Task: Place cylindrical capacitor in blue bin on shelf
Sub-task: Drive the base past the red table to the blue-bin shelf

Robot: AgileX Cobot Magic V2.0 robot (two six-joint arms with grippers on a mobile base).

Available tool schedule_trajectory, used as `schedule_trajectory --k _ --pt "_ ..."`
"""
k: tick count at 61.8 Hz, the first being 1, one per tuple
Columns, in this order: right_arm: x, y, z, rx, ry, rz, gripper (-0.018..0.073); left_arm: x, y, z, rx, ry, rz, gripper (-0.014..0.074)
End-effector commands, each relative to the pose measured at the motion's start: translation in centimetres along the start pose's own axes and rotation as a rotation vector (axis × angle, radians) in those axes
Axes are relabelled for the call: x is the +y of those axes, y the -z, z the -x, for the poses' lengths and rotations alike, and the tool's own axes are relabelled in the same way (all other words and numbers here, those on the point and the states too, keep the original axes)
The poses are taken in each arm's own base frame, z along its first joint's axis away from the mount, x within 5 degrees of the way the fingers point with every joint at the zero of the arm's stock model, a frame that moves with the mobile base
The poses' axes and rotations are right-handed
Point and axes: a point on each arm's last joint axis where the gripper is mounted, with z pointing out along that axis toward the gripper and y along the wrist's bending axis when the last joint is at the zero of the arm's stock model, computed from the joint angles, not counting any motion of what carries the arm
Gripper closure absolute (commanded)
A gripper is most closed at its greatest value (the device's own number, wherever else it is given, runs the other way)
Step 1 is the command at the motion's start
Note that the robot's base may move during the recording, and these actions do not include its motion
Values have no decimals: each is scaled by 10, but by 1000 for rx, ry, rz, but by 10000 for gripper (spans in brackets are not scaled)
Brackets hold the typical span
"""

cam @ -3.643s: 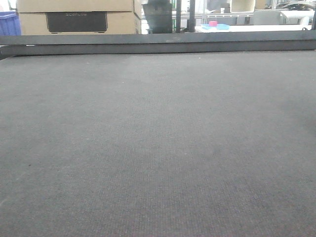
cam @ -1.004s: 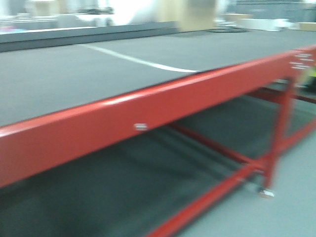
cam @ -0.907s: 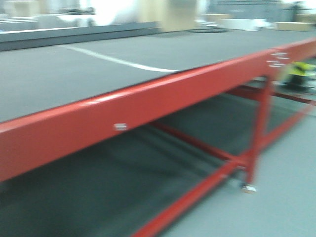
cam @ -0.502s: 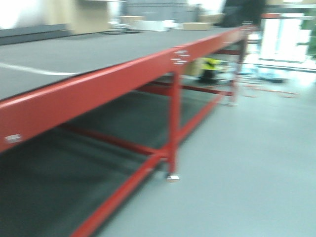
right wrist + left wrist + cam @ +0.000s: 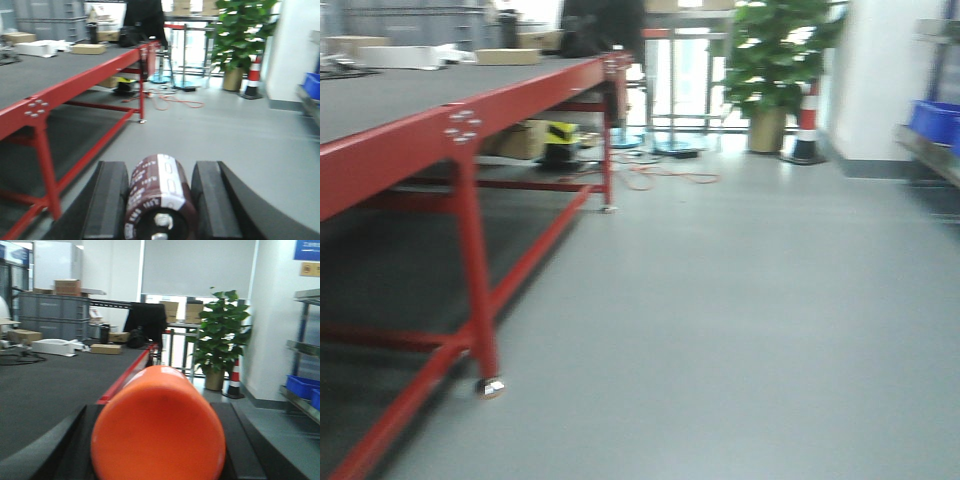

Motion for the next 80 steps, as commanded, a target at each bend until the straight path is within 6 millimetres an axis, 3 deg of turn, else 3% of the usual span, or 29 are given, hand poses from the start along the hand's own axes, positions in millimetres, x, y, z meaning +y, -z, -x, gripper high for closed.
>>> schedule_trajectory --k 1,80 --pt "0 2 2 -33 13 -4 722 0 1 2 -22 14 -3 707" --pt "0 2 2 -33 13 -4 722 0 1 2 -22 14 -3 707"
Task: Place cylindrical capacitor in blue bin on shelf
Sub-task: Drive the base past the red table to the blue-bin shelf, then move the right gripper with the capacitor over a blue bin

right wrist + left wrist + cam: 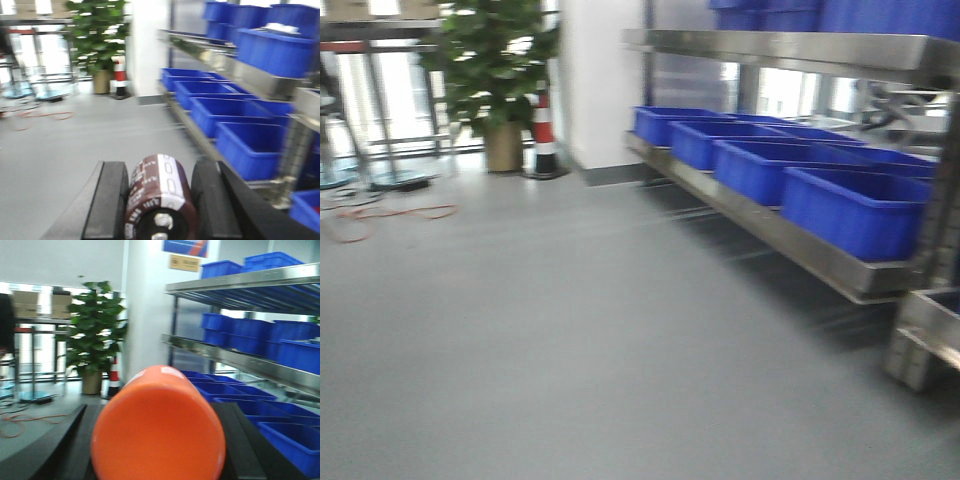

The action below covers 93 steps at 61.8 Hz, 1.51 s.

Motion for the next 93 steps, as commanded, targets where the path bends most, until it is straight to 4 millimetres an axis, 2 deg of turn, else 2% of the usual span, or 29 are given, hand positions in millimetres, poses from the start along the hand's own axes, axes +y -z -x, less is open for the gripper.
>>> schedule_trajectory --k 1,93 --pt "0 2 2 -33 13 -4 722 0 1 2 -22 14 -3 707" --pt "0 2 2 -33 13 -4 722 0 1 2 -22 14 -3 707"
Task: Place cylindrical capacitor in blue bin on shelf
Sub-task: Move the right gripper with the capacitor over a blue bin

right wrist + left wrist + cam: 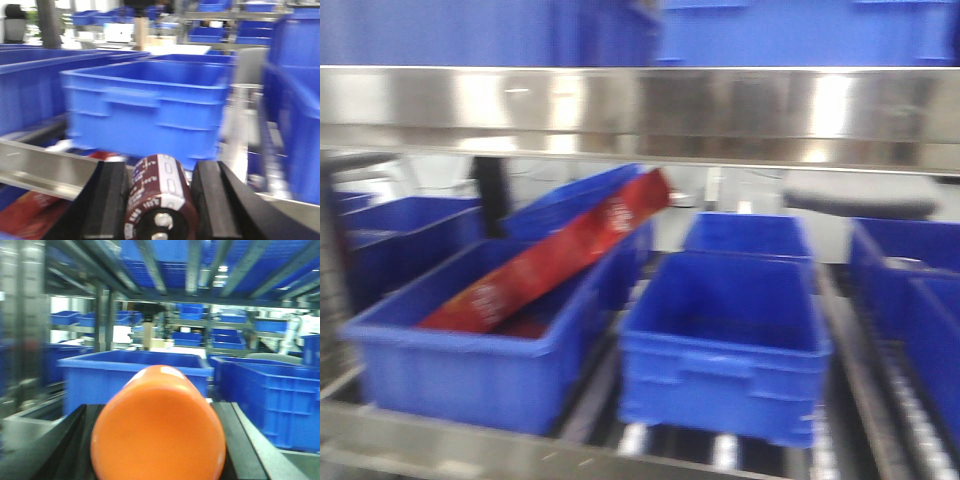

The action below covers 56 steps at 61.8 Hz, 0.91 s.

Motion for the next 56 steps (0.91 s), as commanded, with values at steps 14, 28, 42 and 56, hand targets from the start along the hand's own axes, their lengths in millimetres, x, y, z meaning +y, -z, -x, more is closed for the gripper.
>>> schedule_trajectory --k 14,28,42,56 --pt "0 2 2 -33 12 -3 722 0 1 2 -22 14 -3 707" --pt "0 2 2 -33 12 -3 722 0 1 2 -22 14 -3 707" --pt "0 2 2 -33 12 -3 722 0 1 2 -22 14 -3 707" --pt "0 2 2 -33 12 -3 722 0 1 2 -22 14 -3 707"
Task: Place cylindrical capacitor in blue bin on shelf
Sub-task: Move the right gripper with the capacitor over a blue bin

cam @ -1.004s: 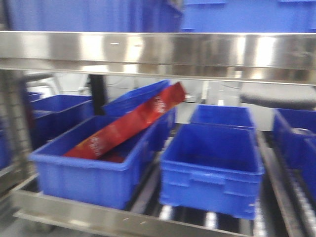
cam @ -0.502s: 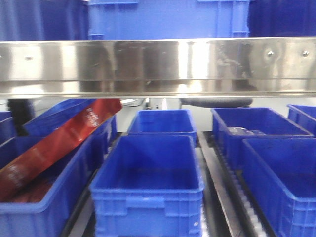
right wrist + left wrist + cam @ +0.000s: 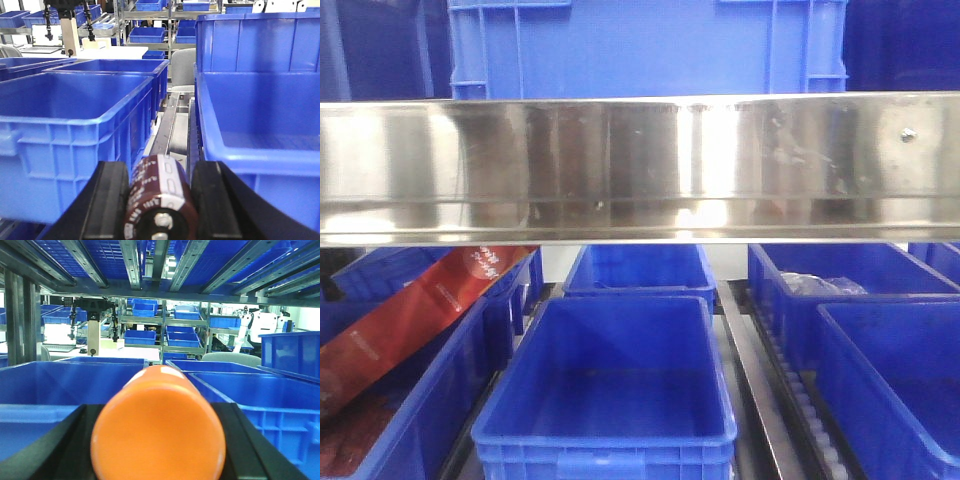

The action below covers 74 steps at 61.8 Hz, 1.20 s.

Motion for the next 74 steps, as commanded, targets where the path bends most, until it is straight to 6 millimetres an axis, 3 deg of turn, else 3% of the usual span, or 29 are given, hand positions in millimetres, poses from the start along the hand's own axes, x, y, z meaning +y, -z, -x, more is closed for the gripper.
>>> schedule_trajectory --k 1,74 --pt "0 2 2 -33 12 -3 722 0 1 2 -22 14 -3 707" --pt "0 2 5 -65 12 -3 722 0 1 2 -22 14 -3 707"
